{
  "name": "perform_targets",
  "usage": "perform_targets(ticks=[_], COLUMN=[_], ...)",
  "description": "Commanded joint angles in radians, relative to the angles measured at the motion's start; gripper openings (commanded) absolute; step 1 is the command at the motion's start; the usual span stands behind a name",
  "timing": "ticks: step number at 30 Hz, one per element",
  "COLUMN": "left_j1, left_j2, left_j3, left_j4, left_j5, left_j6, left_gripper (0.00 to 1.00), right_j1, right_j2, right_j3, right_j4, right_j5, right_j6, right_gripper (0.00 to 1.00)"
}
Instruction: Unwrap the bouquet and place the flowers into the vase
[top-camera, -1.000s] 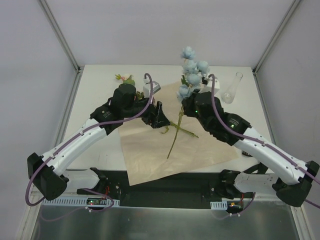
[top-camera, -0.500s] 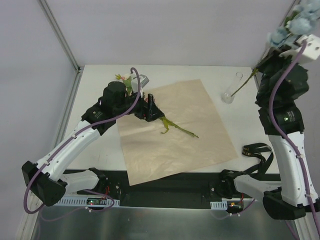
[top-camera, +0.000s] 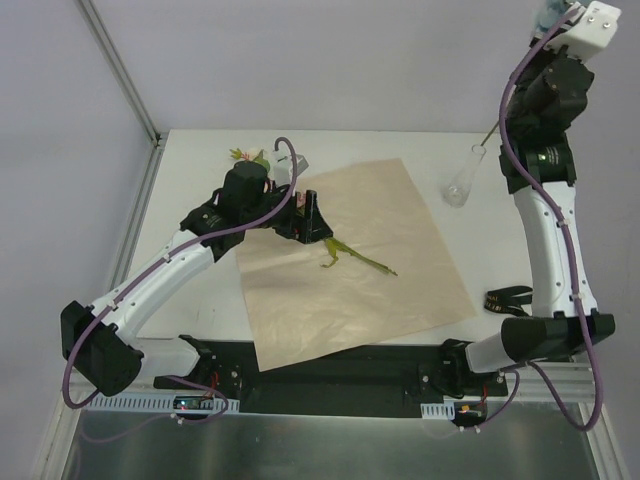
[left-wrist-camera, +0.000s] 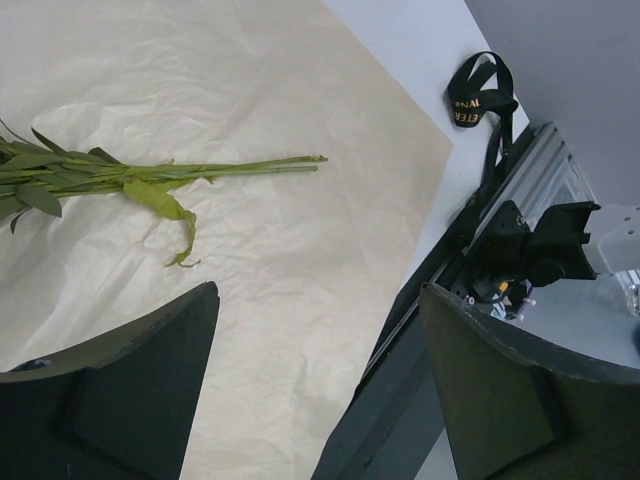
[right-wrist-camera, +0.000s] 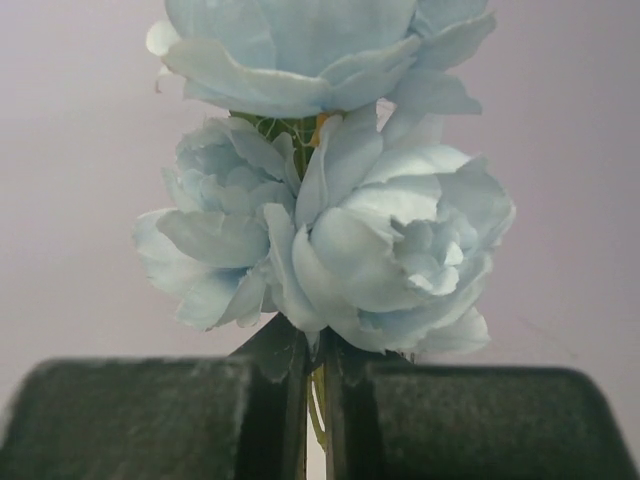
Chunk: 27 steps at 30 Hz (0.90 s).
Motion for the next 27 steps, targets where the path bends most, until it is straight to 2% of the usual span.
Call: perform_targets(ticks=[1,20,27], left_j1=[0.001,0.004,0.005], left_j2=[0.014,0.034,0.039], left_j3=[-0.003,-0.004,-0.001], left_j4=[0.013,0.013,0.011], left_j5=[0.020,0.019,0.029], left_j6=[0.022,0.035,0.035], left_gripper=[0.80,0.80,0.80], right_j1=[-0.020,-0.073,-0.086], right_j2=[0.053,0.101,0.079], right_j3=[0.073,-0.042,-0.164], right_j4=[0.086,0.162,0.225], right_j5=[-0.051,-0.089,-0.111], right_j6=[-0.033,0.017,0.025], right_gripper=[0.01,0.01,0.01])
